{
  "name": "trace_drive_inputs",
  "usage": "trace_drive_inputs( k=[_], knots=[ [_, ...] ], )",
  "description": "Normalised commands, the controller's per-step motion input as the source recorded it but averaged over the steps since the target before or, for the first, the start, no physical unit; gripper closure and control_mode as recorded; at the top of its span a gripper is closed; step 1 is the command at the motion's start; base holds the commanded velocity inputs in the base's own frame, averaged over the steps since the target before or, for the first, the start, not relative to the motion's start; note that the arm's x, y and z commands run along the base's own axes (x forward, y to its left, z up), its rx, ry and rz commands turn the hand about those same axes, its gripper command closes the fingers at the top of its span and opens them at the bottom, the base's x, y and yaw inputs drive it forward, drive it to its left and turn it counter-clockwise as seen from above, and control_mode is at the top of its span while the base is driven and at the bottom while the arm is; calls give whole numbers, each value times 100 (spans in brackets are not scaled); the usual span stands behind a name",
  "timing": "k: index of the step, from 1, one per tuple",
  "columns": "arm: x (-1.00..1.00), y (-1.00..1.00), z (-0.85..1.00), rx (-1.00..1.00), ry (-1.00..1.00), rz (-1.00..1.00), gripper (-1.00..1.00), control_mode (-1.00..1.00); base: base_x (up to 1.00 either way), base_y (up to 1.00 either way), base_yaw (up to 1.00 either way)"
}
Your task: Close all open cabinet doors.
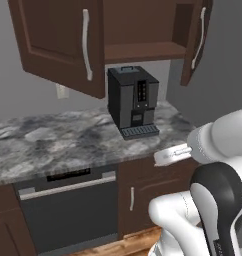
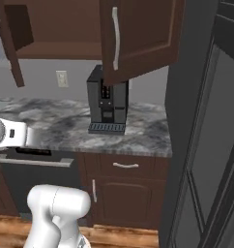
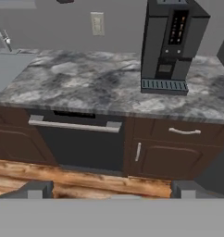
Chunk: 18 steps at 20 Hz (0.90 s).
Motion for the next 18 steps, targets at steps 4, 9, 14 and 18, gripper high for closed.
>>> trace_drive_inputs(
  k=[4,9,14,18],
  knots=[
    [0,0,0,0,0,0,-100,100,63,-35,10],
    [0,0,0,0,0,0,-100,100,57,-5,1],
    [0,0,0,0,0,0,-100,100,51,-2,0],
    [0,0,0,0,0,0,-100,100,52,-6,0]
  ],
)
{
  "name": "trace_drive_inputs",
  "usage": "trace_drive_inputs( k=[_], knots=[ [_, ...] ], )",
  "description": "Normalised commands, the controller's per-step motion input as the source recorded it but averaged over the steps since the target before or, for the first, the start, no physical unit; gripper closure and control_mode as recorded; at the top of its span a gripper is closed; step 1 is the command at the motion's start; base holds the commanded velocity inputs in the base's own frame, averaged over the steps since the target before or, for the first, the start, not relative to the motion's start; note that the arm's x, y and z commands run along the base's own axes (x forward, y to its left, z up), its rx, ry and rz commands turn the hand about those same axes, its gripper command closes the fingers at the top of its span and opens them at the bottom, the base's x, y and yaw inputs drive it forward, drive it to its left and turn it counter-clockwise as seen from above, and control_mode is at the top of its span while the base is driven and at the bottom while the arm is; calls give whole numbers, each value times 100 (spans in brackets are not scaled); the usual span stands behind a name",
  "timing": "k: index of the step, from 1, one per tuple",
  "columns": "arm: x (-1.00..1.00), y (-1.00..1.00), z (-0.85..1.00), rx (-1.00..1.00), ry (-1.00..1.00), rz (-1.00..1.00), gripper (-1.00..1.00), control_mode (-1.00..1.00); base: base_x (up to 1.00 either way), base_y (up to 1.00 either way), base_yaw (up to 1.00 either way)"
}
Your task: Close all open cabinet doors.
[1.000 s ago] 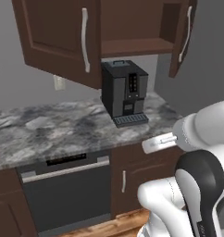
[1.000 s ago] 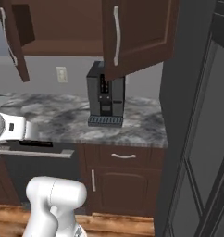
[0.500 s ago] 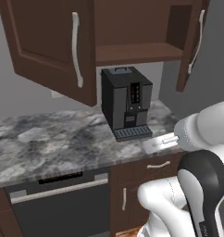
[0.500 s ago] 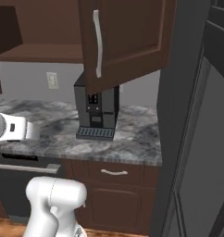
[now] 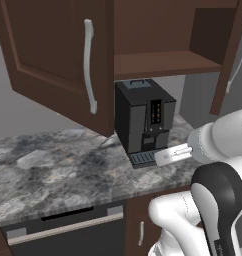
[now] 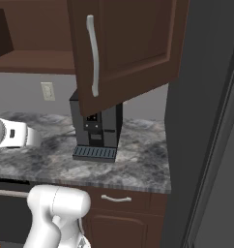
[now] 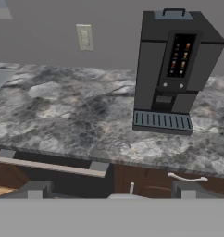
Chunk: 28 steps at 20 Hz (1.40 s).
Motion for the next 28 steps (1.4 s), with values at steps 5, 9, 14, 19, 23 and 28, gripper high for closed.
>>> trace_drive_inputs(
  k=[5,9,14,19,23,28],
  knots=[
    [0,0,0,0,0,0,-100,100,47,-2,0],
    [0,0,0,0,0,0,-100,100,25,0,-2],
    [0,0,0,0,0,0,-100,100,0,0,0],
    [0,0,0,0,0,0,-100,100,0,0,0],
    [0,0,0,0,0,0,-100,100,0,0,0],
    [0,0,0,0,0,0,-100,100,0,0,0]
  ],
)
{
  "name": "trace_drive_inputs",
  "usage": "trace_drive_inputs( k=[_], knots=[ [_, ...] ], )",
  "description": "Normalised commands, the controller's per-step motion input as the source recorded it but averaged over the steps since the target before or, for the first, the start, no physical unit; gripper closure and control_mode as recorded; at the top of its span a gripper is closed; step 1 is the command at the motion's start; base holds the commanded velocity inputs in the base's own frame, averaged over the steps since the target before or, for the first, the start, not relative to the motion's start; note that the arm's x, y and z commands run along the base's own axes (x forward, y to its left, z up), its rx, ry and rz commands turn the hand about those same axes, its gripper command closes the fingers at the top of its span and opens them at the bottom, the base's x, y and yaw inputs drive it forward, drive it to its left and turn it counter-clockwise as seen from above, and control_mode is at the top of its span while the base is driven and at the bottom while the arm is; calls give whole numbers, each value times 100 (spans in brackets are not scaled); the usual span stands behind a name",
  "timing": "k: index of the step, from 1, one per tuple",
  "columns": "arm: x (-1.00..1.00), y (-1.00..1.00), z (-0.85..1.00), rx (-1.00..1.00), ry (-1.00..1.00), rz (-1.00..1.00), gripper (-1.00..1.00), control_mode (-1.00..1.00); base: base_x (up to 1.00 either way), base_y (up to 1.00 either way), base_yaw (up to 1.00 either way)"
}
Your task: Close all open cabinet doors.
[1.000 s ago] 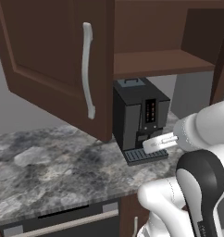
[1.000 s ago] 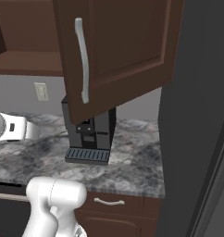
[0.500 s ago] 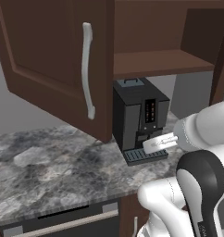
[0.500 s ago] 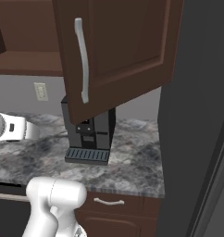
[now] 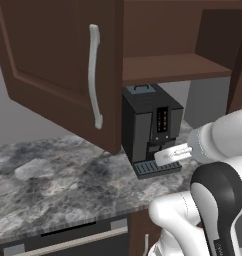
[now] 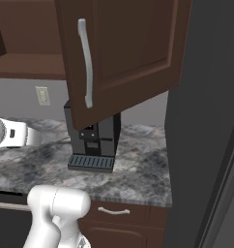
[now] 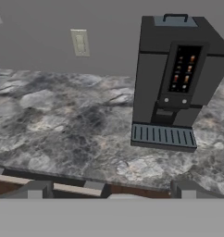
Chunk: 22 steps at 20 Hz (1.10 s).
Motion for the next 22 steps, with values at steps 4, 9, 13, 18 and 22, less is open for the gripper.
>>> trace_drive_inputs(
  k=[4,9,13,18,22],
  knots=[
    [0,0,0,0,0,0,-100,-100,0,0,0],
    [0,0,0,0,0,0,-100,-100,0,0,0],
    [-5,0,0,0,-2,0,-100,-100,0,0,0],
    [-36,1,-3,0,-6,5,-100,-100,0,0,0],
    [-49,11,4,12,-6,0,-100,-100,0,0,0]
  ],
)
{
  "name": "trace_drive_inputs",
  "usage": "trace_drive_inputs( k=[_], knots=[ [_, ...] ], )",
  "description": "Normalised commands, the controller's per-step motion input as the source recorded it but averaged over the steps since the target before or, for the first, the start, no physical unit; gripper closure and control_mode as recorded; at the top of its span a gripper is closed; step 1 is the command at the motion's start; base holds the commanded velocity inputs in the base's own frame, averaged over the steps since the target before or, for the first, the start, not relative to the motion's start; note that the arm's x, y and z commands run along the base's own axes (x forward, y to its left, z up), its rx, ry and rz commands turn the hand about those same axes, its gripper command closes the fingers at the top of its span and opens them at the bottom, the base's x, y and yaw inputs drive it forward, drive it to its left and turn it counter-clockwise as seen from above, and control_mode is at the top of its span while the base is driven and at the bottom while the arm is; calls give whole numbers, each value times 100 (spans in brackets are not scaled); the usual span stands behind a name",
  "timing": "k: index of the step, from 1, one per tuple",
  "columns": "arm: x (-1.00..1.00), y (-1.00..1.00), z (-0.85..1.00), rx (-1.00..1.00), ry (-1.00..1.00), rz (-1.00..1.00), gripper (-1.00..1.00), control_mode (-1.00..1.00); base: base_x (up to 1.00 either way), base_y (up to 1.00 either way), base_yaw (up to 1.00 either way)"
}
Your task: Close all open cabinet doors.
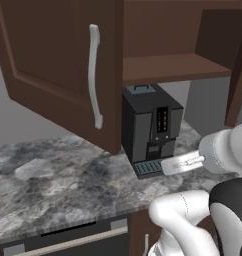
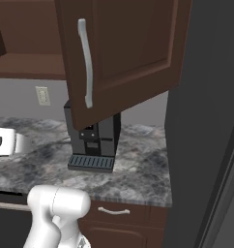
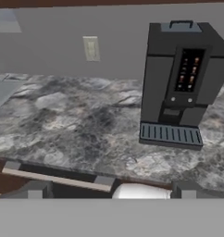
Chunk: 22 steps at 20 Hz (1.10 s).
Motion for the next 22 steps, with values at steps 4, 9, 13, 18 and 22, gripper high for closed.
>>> trace_drive_inputs(
  k=[4,9,13,18,22],
  knots=[
    [-35,28,13,20,0,0,-100,-100,0,0,0],
    [-26,41,11,22,0,-1,-100,-100,0,0,0],
    [-8,61,3,16,0,-4,-100,-100,0,0,0],
    [0,70,0,7,11,-3,-100,-100,0,0,0],
    [11,70,6,7,9,-13,-100,-100,0,0,0]
  ],
)
